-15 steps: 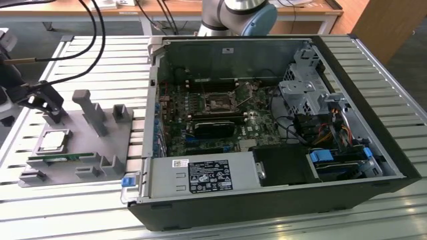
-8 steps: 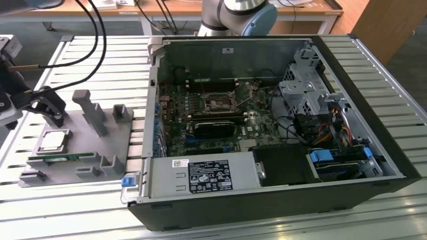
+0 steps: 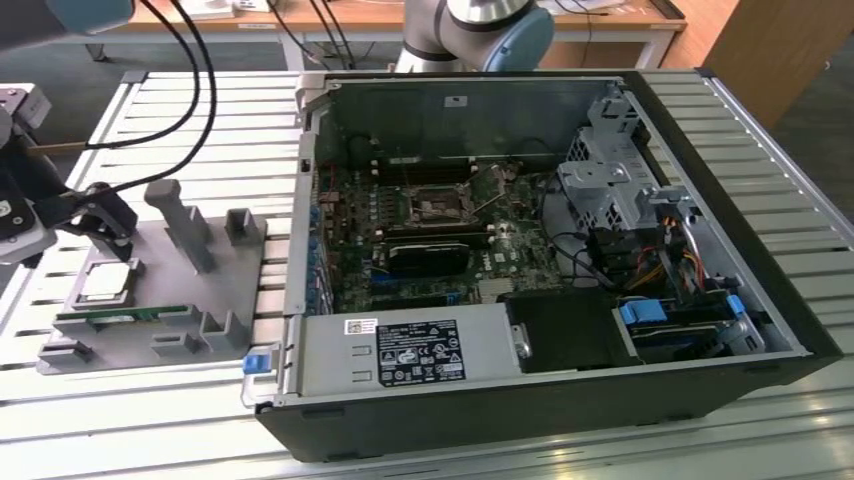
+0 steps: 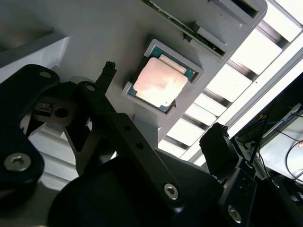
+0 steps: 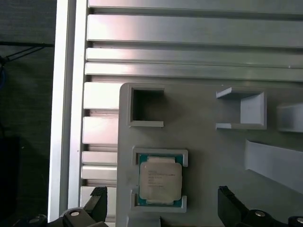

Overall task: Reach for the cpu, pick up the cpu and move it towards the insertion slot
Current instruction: 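Pick up the cpu and move it towards the insertion slot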

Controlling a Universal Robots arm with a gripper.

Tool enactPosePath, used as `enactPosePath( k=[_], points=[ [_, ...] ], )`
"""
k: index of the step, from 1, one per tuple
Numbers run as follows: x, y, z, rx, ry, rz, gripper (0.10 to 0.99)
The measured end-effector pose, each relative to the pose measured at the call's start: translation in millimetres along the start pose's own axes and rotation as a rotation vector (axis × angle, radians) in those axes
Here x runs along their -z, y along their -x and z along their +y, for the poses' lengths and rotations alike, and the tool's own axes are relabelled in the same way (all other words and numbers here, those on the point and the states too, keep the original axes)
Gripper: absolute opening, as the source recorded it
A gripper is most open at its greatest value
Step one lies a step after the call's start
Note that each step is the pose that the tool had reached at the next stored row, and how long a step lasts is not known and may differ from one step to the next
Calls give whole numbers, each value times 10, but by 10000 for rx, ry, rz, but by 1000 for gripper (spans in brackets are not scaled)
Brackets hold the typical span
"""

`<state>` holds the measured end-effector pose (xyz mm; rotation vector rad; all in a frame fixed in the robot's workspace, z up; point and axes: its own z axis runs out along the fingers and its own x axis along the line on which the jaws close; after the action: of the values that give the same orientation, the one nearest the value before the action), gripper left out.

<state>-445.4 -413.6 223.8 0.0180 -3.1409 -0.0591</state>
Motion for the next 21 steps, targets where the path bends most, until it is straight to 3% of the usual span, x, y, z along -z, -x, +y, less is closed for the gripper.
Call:
enactPosePath(
  k=[9,21],
  points=[
    [-153,-16,-6,3,0,-1,988],
    [-242,-25,1,2,1,-1,988]
  ],
)
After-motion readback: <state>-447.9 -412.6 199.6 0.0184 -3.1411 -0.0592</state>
